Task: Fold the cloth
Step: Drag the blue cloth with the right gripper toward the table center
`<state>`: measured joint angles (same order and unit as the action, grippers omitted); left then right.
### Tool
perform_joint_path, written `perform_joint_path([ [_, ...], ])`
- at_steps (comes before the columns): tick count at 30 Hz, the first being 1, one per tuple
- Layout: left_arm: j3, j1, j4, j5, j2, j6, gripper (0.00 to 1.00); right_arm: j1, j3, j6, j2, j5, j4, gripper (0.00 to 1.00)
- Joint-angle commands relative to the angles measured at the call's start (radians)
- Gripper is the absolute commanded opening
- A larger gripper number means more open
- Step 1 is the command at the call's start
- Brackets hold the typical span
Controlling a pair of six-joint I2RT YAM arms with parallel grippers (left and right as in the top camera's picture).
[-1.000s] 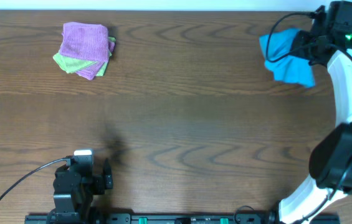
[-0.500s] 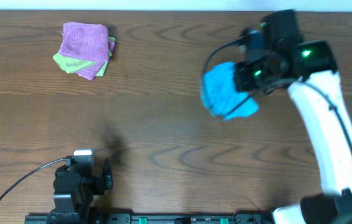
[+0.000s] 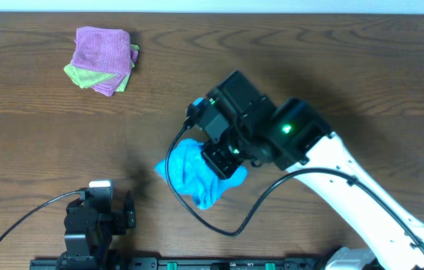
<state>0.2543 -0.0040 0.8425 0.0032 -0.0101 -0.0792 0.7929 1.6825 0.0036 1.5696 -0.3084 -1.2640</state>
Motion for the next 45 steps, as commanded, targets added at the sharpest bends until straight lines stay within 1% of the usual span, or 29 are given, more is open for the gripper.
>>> perform_joint_path([
  [1,-0.011,-0.005,0.056,-0.022,0.006,-0.026,0.95,0.02,-0.078,0.003,-0.006,-0.006,0.054,0.01],
  [3,-0.011,-0.005,0.056,-0.022,0.006,-0.026,0.95,0.018,-0.139,0.003,-0.006,-0.007,0.116,0.01],
  [5,-0.011,-0.005,0.056,-0.022,0.006,-0.026,0.95,0.011,-0.22,0.002,-0.002,-0.005,0.216,0.01],
  [7,-0.011,-0.005,0.056,-0.022,0.006,-0.026,0.95,-0.012,-0.298,-0.006,0.01,0.055,0.342,0.01],
  [8,-0.011,-0.005,0.056,-0.022,0.006,-0.026,0.95,-0.033,-0.332,-0.005,0.023,0.153,0.413,0.01],
  [9,-0.011,-0.005,0.055,-0.023,0.006,-0.026,0.95,-0.068,-0.362,0.0,0.042,0.33,0.504,0.01],
  [10,-0.011,-0.005,0.055,-0.023,0.006,-0.026,0.95,-0.095,-0.376,0.008,0.058,0.461,0.572,0.02],
  [11,-0.011,-0.005,0.055,-0.023,0.006,-0.026,0.96,-0.137,-0.383,0.031,0.079,0.63,0.669,0.06],
  [12,-0.011,-0.005,0.055,-0.023,0.006,-0.026,0.95,-0.177,-0.381,0.053,0.095,0.731,0.751,0.32],
  [13,-0.011,-0.005,0.055,-0.023,0.006,-0.026,0.95,-0.223,-0.374,0.059,0.106,0.779,0.824,0.48],
  [15,-0.011,-0.005,0.056,-0.023,0.006,-0.026,0.96,-0.299,-0.36,0.059,0.11,0.774,0.902,0.95],
  [16,-0.011,-0.005,0.055,-0.023,0.006,-0.026,0.95,-0.333,-0.346,0.06,0.109,0.771,0.906,0.99],
  [19,-0.011,-0.005,0.055,-0.023,0.006,-0.026,0.95,-0.378,-0.32,0.063,0.097,0.759,0.851,0.99],
  [21,-0.011,-0.005,0.055,-0.023,0.006,-0.026,0.95,-0.387,-0.318,0.063,0.08,0.693,0.789,0.99],
  [23,-0.011,-0.005,0.055,-0.022,0.006,-0.026,0.95,-0.386,-0.318,0.063,0.072,0.594,0.729,0.99],
  [27,-0.011,-0.005,0.055,-0.022,0.006,-0.026,0.95,-0.386,-0.323,0.083,0.073,0.304,0.609,0.99],
  [29,-0.011,-0.005,0.055,-0.021,0.006,-0.026,0.95,-0.385,-0.333,0.101,0.077,0.219,0.582,0.98],
  [32,-0.011,-0.005,0.054,-0.021,0.006,-0.026,0.95,-0.381,-0.349,0.1,0.095,0.136,0.572,0.92],
  [33,-0.011,-0.005,0.053,-0.021,0.006,-0.026,0.95,-0.375,-0.353,0.095,0.105,0.114,0.572,0.89],
  [36,-0.011,-0.005,0.043,-0.018,0.006,-0.026,0.95,-0.348,-0.354,0.085,0.148,0.065,0.588,0.86],
  [40,-0.011,-0.005,0.042,0.026,0.006,-0.025,0.96,-0.301,-0.354,0.086,0.232,0.056,0.645,0.85],
  [45,-0.011,-0.005,0.042,0.04,0.006,-0.026,0.96,-0.222,-0.354,0.098,0.326,0.07,0.703,0.85],
])
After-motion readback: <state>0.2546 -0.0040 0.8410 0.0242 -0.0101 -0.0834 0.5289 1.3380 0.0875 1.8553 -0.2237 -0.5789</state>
